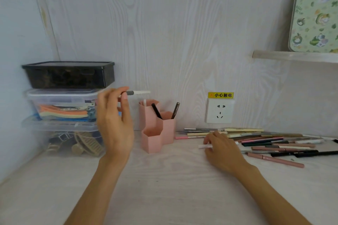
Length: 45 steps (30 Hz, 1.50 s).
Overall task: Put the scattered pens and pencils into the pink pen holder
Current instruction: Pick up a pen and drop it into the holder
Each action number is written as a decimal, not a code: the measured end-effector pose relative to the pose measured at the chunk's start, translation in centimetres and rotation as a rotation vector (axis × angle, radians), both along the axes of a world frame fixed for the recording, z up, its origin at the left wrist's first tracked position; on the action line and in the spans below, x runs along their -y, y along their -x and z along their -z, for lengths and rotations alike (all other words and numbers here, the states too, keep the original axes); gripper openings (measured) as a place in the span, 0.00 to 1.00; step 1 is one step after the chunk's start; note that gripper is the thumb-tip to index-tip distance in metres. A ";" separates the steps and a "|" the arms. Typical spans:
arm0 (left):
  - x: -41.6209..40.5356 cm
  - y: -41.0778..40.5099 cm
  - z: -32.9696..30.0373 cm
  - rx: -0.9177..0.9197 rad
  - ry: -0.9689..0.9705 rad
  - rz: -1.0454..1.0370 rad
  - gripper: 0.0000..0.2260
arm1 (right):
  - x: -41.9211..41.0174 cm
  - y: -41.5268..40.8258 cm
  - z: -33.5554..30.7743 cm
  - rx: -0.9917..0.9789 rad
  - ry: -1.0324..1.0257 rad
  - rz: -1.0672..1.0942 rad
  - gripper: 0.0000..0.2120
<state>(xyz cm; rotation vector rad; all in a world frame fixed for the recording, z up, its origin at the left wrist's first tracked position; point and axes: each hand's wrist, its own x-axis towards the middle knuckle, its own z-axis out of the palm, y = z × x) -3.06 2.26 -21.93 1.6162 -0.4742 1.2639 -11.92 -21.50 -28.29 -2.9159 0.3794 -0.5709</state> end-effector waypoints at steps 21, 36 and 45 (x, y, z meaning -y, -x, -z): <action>2.7 -1.1 5.4 -0.921 -0.265 0.256 0.47 | -2.3 0.7 -3.5 0.828 -1.009 -0.242 0.15; 3.3 -0.1 6.0 -0.836 -0.389 0.312 0.32 | -8.7 -6.7 -9.7 0.914 -0.630 -0.308 0.14; 3.5 -0.3 6.1 -0.827 -0.367 0.303 0.30 | -9.7 -7.5 -8.6 0.757 -0.427 -0.222 0.12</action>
